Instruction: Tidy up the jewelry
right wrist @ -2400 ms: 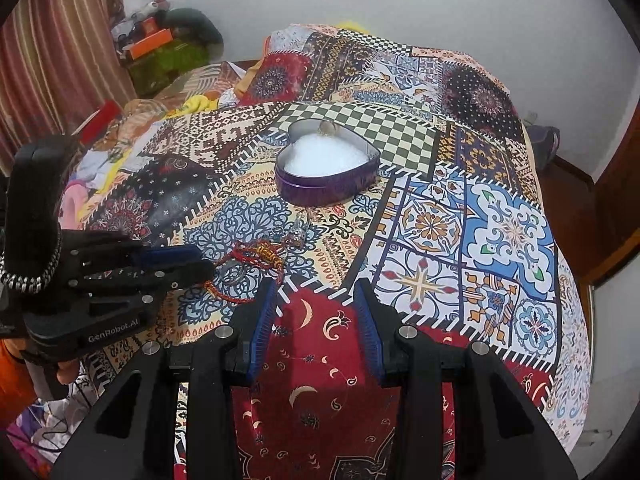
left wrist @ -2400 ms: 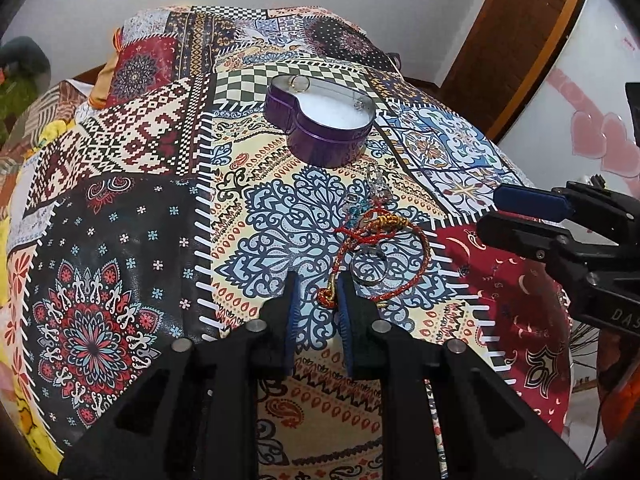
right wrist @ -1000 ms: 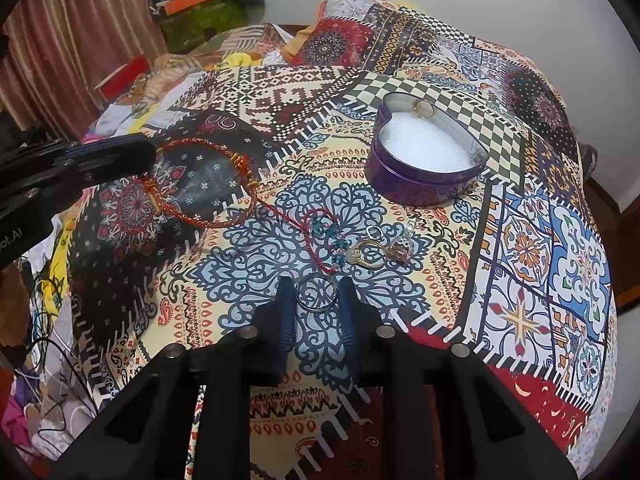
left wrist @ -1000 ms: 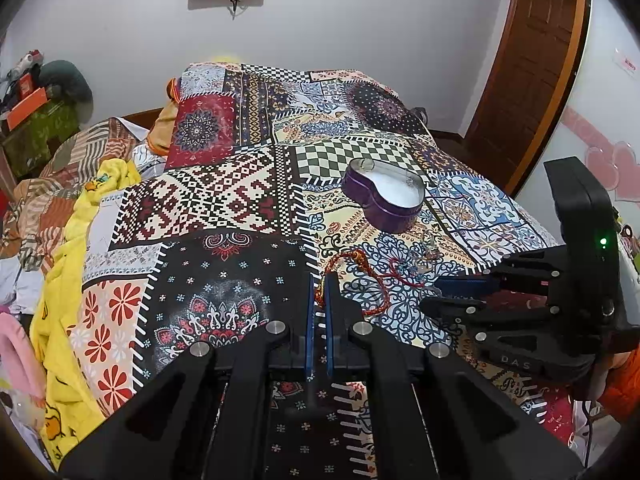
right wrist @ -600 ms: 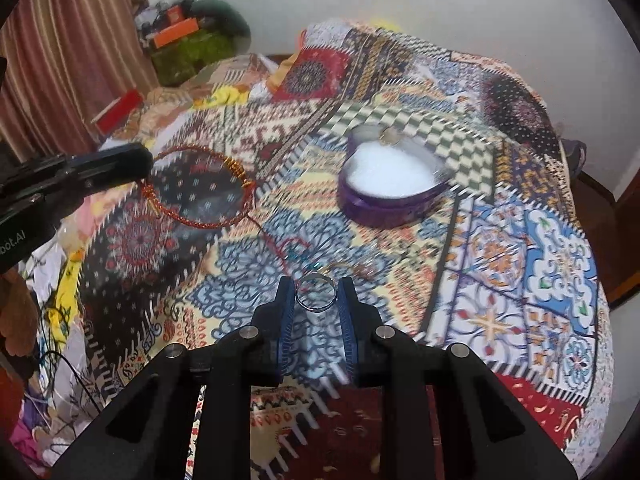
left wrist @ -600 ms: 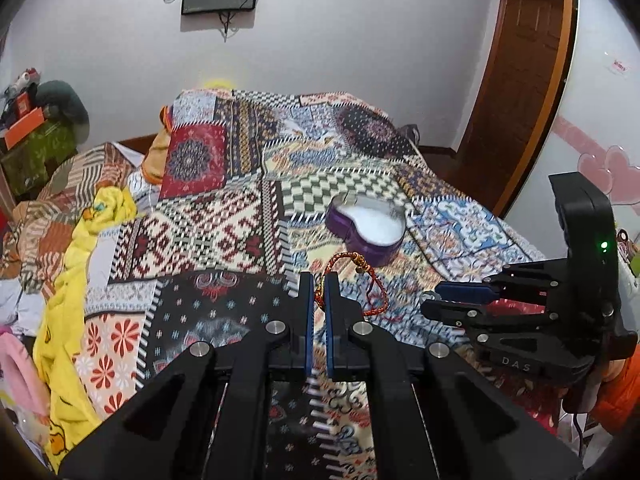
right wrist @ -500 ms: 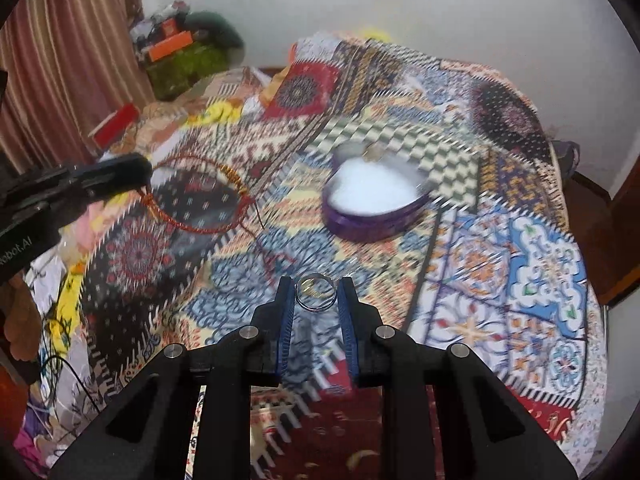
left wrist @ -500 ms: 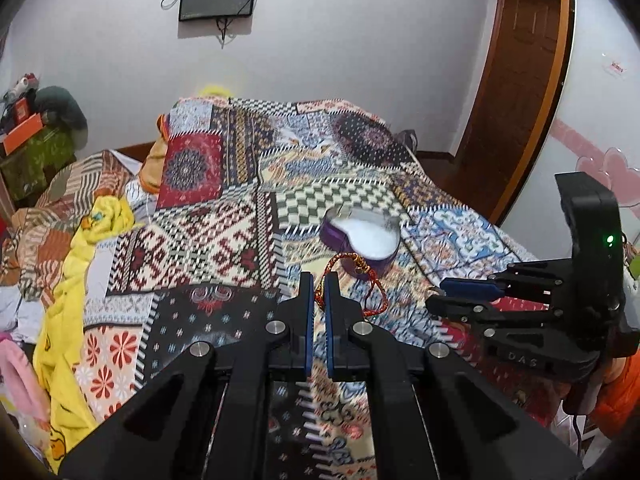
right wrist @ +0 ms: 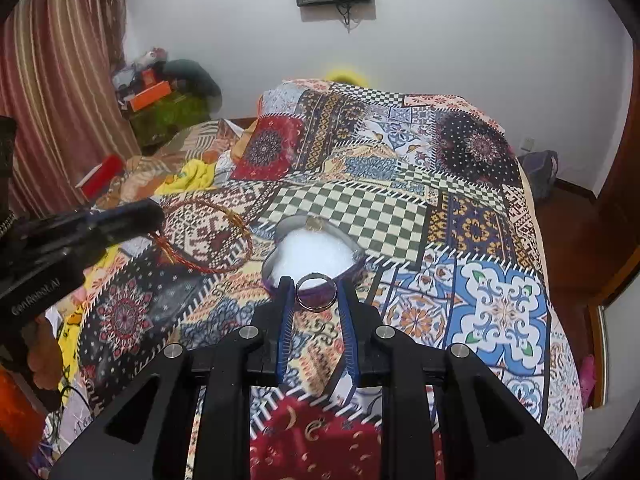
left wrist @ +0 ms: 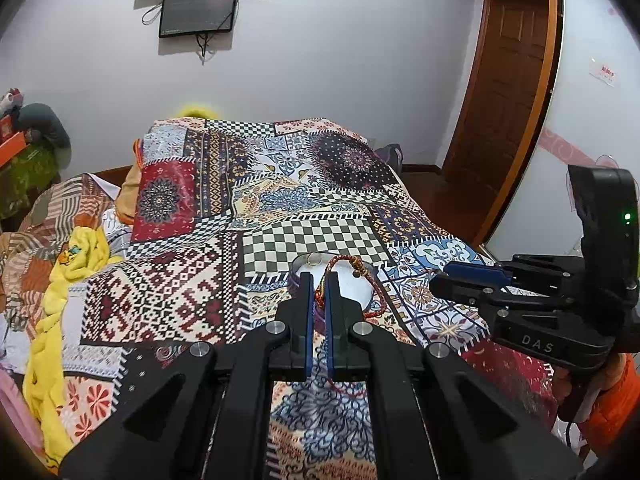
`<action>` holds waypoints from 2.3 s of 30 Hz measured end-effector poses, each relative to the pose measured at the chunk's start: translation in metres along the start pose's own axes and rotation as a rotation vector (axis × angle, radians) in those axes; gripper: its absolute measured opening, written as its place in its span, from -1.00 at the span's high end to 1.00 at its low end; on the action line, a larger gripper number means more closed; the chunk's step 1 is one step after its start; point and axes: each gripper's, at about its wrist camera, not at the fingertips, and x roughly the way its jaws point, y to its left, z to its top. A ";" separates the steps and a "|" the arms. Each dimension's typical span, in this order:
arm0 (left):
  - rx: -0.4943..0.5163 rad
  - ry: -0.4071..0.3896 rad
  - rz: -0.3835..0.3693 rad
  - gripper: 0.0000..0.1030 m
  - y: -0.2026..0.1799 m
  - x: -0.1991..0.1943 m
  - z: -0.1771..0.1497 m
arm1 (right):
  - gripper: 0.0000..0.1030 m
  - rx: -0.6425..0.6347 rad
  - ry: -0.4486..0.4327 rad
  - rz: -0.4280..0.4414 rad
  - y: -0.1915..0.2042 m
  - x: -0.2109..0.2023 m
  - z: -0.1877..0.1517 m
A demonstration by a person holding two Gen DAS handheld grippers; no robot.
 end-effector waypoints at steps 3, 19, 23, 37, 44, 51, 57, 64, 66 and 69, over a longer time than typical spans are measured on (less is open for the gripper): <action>0.003 0.012 0.000 0.94 0.001 0.013 0.002 | 0.61 0.007 -0.001 0.004 -0.005 0.007 0.003; 0.001 0.105 -0.028 0.94 0.009 0.084 0.006 | 0.61 -0.016 0.033 0.030 -0.016 0.048 0.017; 0.001 0.122 -0.039 0.94 0.009 0.096 0.008 | 0.61 -0.017 0.053 0.048 -0.019 0.059 0.020; 0.016 0.163 -0.035 0.94 0.009 0.121 0.009 | 0.61 -0.032 0.137 0.083 -0.025 0.089 0.024; 0.052 0.160 -0.031 0.94 0.001 0.120 0.008 | 0.61 -0.021 0.165 0.090 -0.027 0.098 0.022; 0.029 0.163 -0.023 0.94 0.006 0.119 0.008 | 0.61 -0.054 0.173 0.080 -0.022 0.099 0.023; 0.013 0.160 -0.009 0.94 0.011 0.112 0.009 | 0.61 -0.100 0.185 0.064 -0.012 0.098 0.023; -0.008 0.159 0.018 0.85 0.017 0.099 0.009 | 0.60 -0.134 0.165 0.027 -0.002 0.086 0.025; -0.009 0.157 0.020 0.84 0.017 0.094 0.009 | 0.59 -0.136 0.158 0.023 0.000 0.081 0.025; -0.003 0.150 0.025 0.77 0.016 0.084 0.009 | 0.59 -0.132 0.146 0.017 0.002 0.071 0.026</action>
